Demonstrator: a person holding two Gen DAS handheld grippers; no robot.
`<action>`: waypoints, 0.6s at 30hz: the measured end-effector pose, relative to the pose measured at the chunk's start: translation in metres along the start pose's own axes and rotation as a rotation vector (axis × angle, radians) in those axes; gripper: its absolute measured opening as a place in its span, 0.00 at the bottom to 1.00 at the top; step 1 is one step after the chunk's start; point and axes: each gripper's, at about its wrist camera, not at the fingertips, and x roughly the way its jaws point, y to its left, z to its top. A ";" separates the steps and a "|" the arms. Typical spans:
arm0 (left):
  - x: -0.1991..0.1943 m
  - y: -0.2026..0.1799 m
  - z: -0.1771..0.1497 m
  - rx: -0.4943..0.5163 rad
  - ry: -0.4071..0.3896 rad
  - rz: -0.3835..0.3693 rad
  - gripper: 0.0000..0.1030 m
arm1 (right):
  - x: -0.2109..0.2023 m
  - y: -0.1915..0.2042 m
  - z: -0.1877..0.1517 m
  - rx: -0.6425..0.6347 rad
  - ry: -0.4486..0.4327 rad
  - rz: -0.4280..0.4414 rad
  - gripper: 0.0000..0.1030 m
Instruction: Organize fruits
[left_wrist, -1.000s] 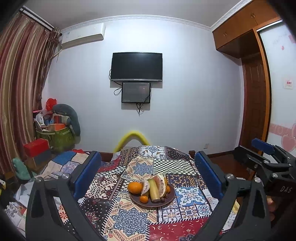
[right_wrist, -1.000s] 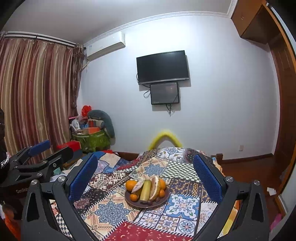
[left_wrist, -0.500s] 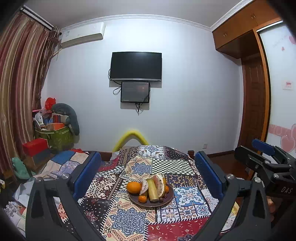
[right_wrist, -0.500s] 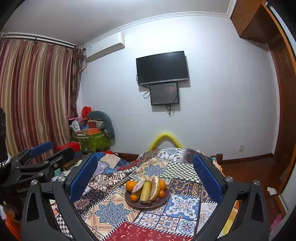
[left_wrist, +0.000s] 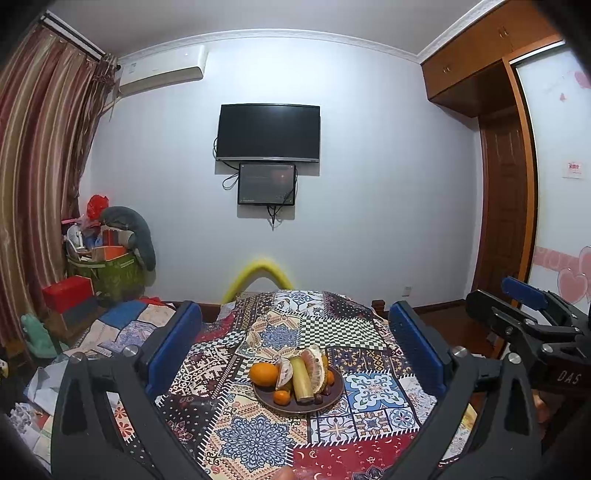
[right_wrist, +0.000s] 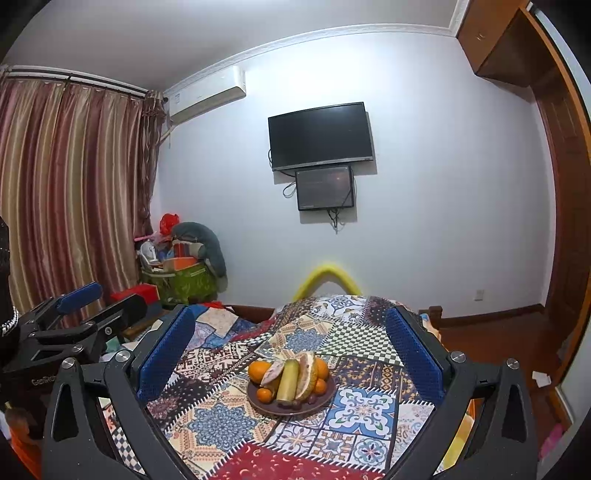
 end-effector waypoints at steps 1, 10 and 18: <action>0.000 0.000 0.000 0.000 0.001 -0.002 1.00 | 0.000 0.000 0.000 0.001 0.000 -0.001 1.00; 0.001 -0.003 -0.001 0.008 0.013 -0.018 1.00 | 0.000 0.000 -0.001 0.000 0.005 -0.014 1.00; -0.001 -0.002 -0.002 0.011 0.012 -0.020 1.00 | 0.000 -0.001 -0.001 -0.001 0.009 -0.015 1.00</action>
